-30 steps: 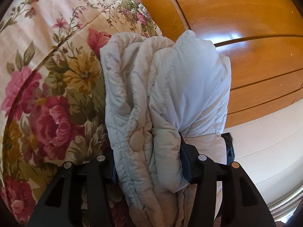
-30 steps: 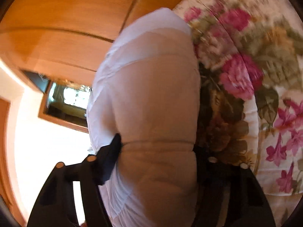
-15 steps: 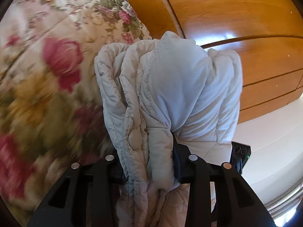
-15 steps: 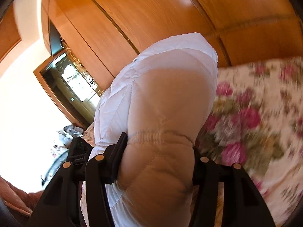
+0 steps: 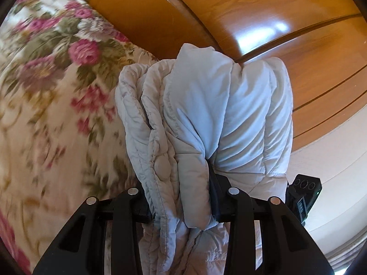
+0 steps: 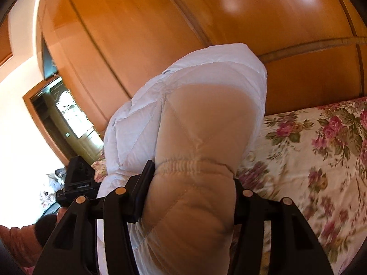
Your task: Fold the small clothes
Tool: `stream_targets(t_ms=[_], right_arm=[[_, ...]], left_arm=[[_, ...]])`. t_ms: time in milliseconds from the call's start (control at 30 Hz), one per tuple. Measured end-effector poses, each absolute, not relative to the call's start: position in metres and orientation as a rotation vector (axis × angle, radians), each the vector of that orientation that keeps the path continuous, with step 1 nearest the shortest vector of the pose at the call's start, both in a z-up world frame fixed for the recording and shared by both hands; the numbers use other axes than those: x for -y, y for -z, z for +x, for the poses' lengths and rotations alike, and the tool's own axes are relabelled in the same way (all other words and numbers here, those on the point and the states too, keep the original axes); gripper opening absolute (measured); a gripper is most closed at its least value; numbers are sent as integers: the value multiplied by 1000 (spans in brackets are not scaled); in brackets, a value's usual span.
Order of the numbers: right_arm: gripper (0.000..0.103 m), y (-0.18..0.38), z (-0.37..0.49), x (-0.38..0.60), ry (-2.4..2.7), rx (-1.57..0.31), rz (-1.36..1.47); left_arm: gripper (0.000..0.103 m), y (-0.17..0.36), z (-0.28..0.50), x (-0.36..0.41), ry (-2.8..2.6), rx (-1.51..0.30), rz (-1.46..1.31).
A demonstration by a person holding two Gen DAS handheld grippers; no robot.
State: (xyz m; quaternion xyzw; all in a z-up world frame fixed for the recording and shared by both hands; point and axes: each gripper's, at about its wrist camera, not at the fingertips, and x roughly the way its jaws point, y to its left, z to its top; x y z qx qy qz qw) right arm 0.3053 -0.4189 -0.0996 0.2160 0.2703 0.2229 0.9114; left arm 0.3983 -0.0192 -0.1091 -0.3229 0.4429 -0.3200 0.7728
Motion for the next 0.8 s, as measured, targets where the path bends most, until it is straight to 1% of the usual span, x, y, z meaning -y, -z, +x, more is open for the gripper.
stream_targets(t_ms=[100,167,233,267,333,400,467,533,600,700,767,800], right_arm=[[53,112,324,429,-413,-613,467],[55,130,335,437,-384,-663,523],[64,141,334,442,-367,-670,551],[66,144,332,444,-354,-666,544],[74,149,328,446,-321,-663,541],[77,147,324,445,-282,-667,527],[78,136,317,439,-230,-665,479],[80,124,306,434,-198,-643,440],[80,107,282,429,-182,-593,410],[79,92,248,416,-137,-543,345],[72,87,228,398,-121,-524,290],[66,87,223,386,-116,-529,265]], left_arm=[[37,115,415,30,657,-972,-635],[45,120,422,34,629,-969,-603],[50,124,424,38,612,-960,-558],[52,125,424,42,605,-950,-519],[52,126,420,45,595,-934,-480],[52,124,417,47,580,-927,-473],[56,121,412,44,555,-923,-484],[57,114,398,36,517,-909,-489],[57,102,376,28,487,-879,-489],[57,79,335,13,445,-770,-465],[57,64,304,12,438,-683,-424],[57,59,297,16,443,-654,-401]])
